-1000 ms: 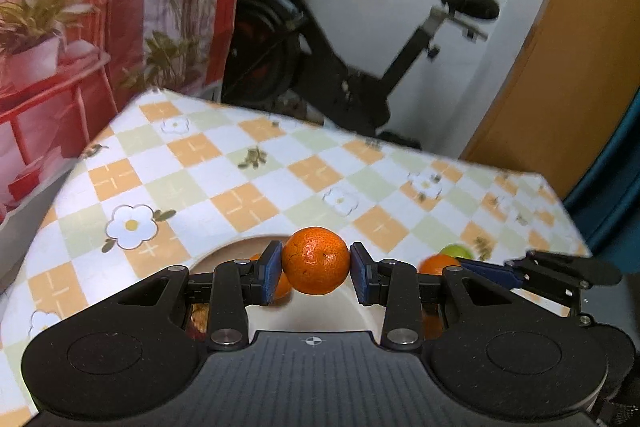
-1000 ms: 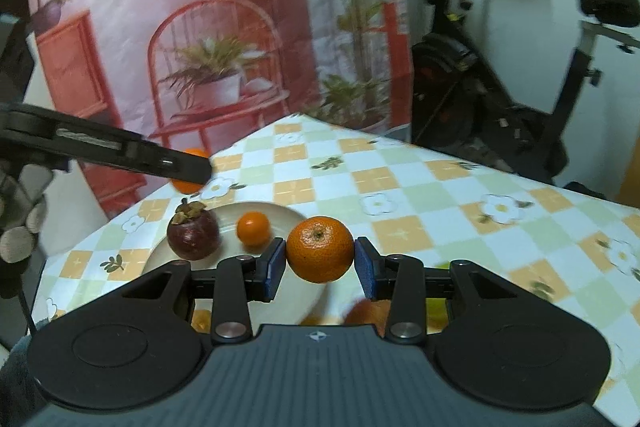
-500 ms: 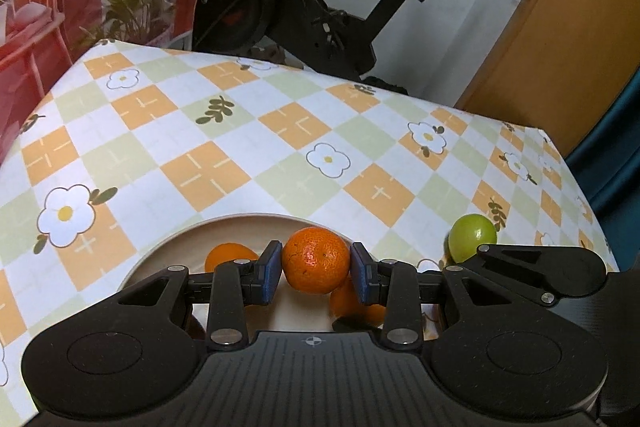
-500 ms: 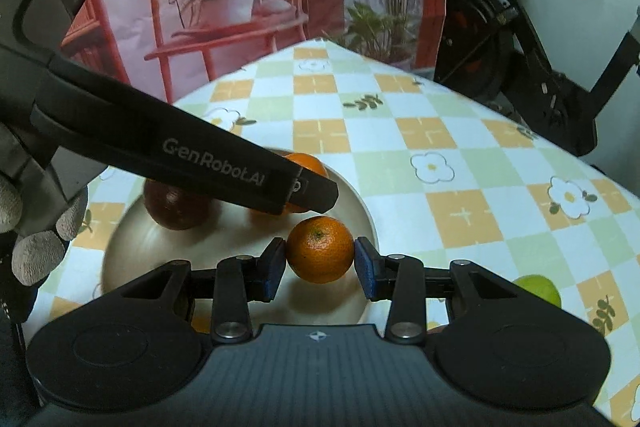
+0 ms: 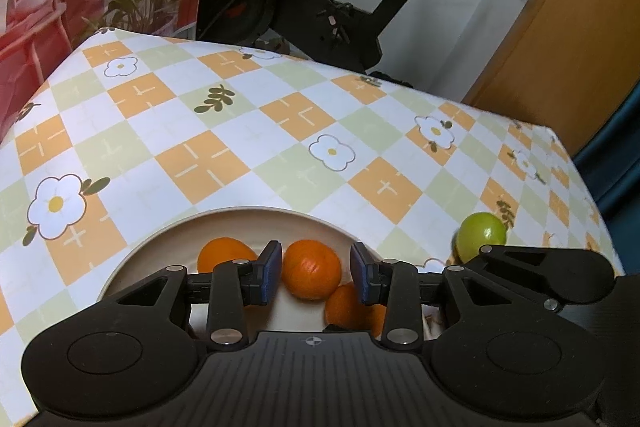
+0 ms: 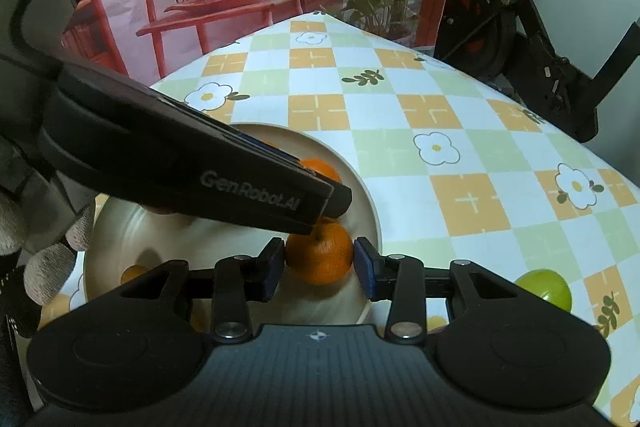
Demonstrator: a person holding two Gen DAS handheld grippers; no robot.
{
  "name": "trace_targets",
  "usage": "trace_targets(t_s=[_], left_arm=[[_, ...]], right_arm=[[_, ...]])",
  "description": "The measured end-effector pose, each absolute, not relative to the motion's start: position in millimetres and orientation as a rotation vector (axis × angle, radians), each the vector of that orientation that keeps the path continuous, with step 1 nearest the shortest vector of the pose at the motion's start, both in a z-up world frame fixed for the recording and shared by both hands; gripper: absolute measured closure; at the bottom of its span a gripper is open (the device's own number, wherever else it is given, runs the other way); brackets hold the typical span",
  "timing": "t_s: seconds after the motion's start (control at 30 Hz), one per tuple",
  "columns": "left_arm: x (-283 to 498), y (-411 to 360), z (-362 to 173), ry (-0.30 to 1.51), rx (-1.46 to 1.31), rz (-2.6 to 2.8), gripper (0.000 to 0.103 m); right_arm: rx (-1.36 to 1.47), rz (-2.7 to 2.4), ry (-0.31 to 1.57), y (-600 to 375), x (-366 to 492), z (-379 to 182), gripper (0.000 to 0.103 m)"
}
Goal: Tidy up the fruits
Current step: 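Carry the tangerine onto the plate and open the right tool, then move the left tool down onto a red apple in the cluster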
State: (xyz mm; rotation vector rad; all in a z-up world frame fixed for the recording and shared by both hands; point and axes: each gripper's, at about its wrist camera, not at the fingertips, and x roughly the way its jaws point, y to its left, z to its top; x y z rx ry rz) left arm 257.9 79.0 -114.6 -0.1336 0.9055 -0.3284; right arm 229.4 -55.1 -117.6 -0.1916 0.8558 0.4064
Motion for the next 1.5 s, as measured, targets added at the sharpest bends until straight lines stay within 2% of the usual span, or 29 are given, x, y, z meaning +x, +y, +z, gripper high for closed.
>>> trace_targets(t_s=[0.07, 0.6, 0.67, 0.97, 1.5], left_arm=[[254, 79, -111, 0.891, -0.134, -0.328, 0.056], [194, 60, -79, 0.800, -0.132, -0.382, 0.057], [187, 53, -81, 0.808, -0.118, -0.400, 0.057], [167, 33, -100, 0.871, -0.095, -0.464, 0.056], [158, 25, -115, 0.900, -0.127, -0.505, 0.054]], right_arm=[[-0.180, 0.406, 0.849, -57, 228, -116, 0.058], [-0.022, 0.389, 0.688, -133, 149, -61, 0.057], [-0.022, 0.388, 0.685, -137, 135, -64, 0.057], [-0.146, 0.440, 0.697, -114, 100, -90, 0.037], [-0.258, 0.491, 0.750, -103, 114, -120, 0.038]])
